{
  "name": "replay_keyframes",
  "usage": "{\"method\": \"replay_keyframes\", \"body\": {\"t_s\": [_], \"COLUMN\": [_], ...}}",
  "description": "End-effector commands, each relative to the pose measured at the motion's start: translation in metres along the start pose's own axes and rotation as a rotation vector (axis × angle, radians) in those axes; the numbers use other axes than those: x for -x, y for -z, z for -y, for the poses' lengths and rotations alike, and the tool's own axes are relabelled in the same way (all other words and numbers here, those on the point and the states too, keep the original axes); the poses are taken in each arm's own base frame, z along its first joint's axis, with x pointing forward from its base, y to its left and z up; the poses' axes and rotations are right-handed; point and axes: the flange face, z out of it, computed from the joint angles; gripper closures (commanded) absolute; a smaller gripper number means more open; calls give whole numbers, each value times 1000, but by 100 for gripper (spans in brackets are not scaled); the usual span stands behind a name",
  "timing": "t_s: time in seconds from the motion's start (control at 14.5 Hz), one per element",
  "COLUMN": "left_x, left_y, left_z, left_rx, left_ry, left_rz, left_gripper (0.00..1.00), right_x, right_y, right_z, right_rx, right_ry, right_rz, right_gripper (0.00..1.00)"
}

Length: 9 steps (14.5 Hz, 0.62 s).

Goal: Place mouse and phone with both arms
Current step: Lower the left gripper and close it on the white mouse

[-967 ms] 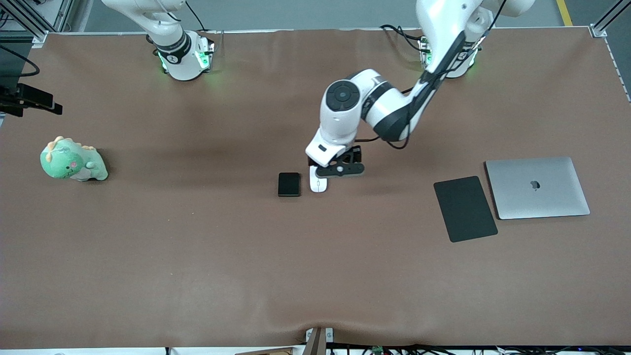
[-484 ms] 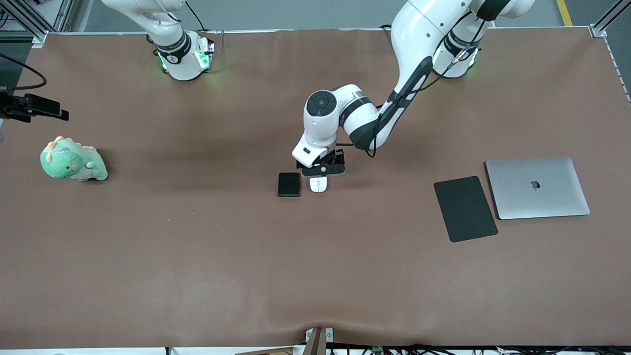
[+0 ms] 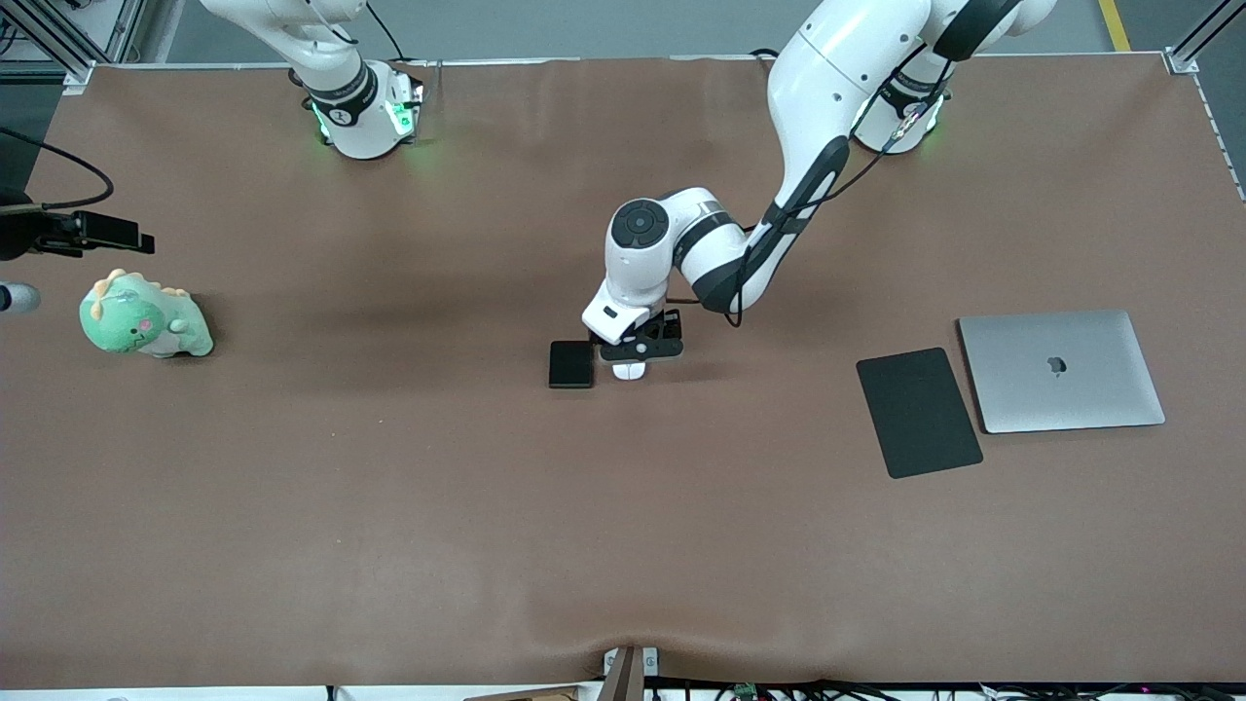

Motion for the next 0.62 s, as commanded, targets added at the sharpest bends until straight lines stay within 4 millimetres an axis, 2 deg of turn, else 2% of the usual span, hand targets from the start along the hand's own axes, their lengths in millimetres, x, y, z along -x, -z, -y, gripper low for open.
{"method": "replay_keyframes", "body": {"t_s": [0.0,0.14,0.21,0.28,0.35,0.41,0.48,0.55], "left_x": [-1,0,0,-4,-5,-8,-13,-26], "left_y": [-16,-22,-21,-17,-13,-9,-10,-8], "left_z": [-4,-3,-3,-6,-7,-7,-2,9], "left_rx": [20,15,17,24,28,30,26,20], "left_ry": [-6,-4,-3,-6,-25,-44,-56,-60], "left_rz": [-13,-7,-8,-18,-23,-30,-29,-36], "left_gripper": [7,18,27,41,69,85,95,98], "right_x": [-14,-22,-28,-32,-36,-39,-41,-43], "right_y": [-8,-17,-22,-25,-29,-32,-35,-38], "right_z": [7,15,20,26,29,33,36,41], "right_rx": [-12,-7,-6,-1,2,3,5,4], "right_ry": [22,34,39,49,55,59,65,73], "right_rz": [24,37,42,43,40,37,35,30], "right_gripper": [0,0,0,0,0,0,0,0]}}
